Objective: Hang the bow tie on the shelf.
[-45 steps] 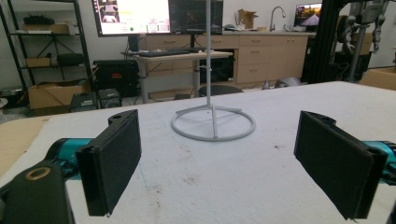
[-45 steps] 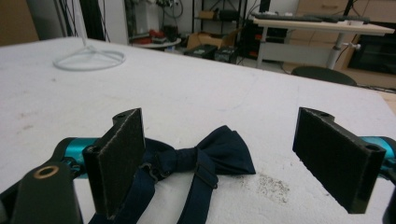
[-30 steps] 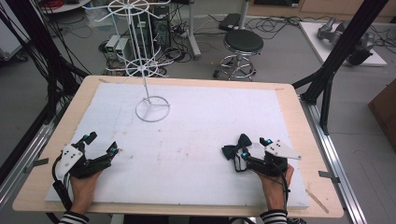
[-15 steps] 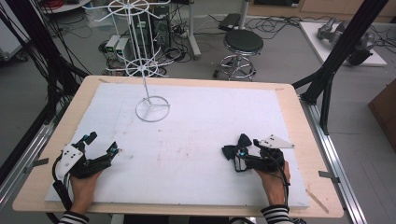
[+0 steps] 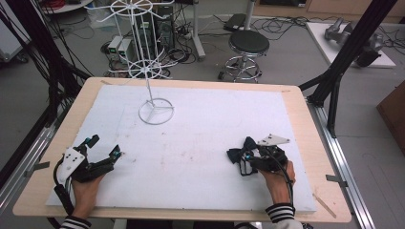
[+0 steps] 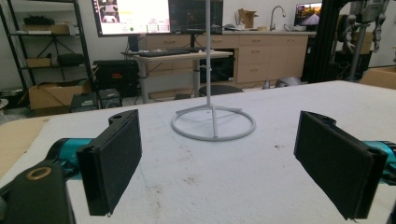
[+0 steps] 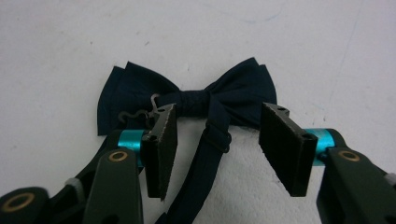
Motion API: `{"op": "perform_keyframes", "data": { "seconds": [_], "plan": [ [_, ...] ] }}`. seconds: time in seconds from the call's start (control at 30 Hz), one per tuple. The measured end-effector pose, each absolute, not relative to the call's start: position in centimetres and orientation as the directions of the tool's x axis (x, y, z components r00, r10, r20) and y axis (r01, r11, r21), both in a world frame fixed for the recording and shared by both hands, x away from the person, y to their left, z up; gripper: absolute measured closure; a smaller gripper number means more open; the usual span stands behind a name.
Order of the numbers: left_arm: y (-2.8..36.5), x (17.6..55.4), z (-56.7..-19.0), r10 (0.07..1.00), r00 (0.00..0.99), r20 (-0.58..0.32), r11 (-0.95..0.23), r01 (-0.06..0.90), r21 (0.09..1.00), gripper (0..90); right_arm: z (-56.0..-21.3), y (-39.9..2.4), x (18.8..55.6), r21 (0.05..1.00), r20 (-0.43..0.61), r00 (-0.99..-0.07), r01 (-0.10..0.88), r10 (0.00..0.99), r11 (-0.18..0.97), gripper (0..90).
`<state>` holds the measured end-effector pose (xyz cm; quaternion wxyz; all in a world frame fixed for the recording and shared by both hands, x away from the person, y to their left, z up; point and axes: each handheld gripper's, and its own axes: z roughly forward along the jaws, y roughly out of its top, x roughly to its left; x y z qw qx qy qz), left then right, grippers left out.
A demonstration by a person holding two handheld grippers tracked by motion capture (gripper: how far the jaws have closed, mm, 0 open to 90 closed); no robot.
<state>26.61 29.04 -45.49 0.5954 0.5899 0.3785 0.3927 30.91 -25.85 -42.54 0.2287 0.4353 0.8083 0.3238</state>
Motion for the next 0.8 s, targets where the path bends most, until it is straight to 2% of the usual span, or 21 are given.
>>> {"op": "perform_keyframes", "data": {
  "seconds": [0.2,0.43,0.8],
  "plan": [
    [29.06,26.6,-45.49,0.914,0.405,0.011,-0.003,-0.02,1.0,15.5,-42.7,-25.76,31.23,0.683,-0.096,-0.516,0.589,0.851,0.433,53.2],
    [29.04,26.61,-45.49,0.914,0.405,0.013,-0.005,-0.019,1.0,15.5,-42.84,-25.52,31.46,0.661,-0.113,-0.52,0.597,0.847,0.455,53.2],
    [29.04,26.61,-45.49,0.914,0.406,0.012,-0.004,-0.019,1.0,15.5,-42.87,-25.4,31.54,0.64,-0.123,-0.515,0.612,0.848,0.464,69.6]
  ]
}}
